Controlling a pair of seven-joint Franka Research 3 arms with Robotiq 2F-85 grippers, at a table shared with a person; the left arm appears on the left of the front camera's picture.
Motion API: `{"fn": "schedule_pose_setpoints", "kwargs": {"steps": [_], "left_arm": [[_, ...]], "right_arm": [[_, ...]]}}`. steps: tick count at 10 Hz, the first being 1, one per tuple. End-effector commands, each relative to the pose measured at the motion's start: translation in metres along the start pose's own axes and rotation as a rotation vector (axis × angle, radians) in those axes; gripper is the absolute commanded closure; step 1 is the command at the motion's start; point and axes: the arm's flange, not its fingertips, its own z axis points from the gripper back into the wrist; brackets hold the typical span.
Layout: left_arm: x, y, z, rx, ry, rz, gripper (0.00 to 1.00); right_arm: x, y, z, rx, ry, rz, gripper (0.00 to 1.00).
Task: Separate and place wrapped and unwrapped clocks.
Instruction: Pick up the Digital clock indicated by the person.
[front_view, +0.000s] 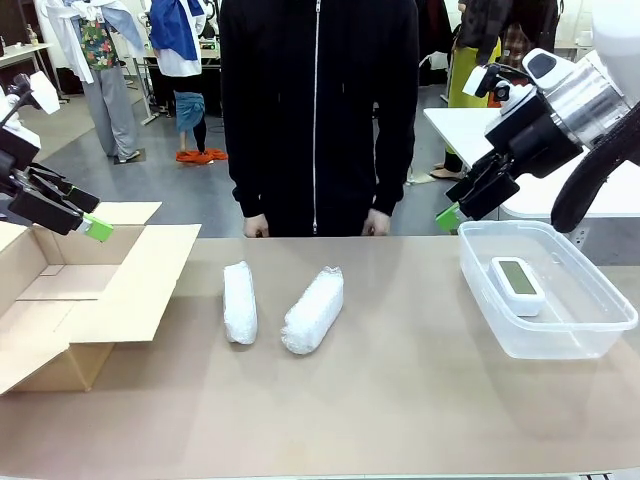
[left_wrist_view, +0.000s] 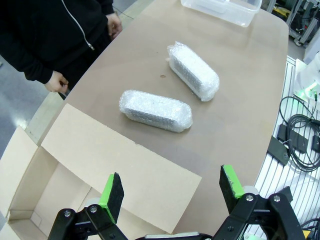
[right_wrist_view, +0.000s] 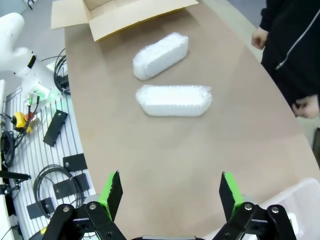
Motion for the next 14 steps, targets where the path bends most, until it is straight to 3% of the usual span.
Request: {"fn": "schedule_pose_setpoints", "kwargs": {"steps": [1, 14], "left_arm": [[0.0002, 0.0006, 0.0001, -0.016, -0.007, 0.003, 0.0], [0.0002, 0.0006, 0.0001, -0.016, -0.007, 0.003, 0.0]], "right_arm": [[-0.0005, -0.0031, 0.0044, 0.008, 0.005, 0.023, 0.0], [-0.0005, -0.0031, 0.0044, 0.008, 0.005, 0.023, 0.0]]}}
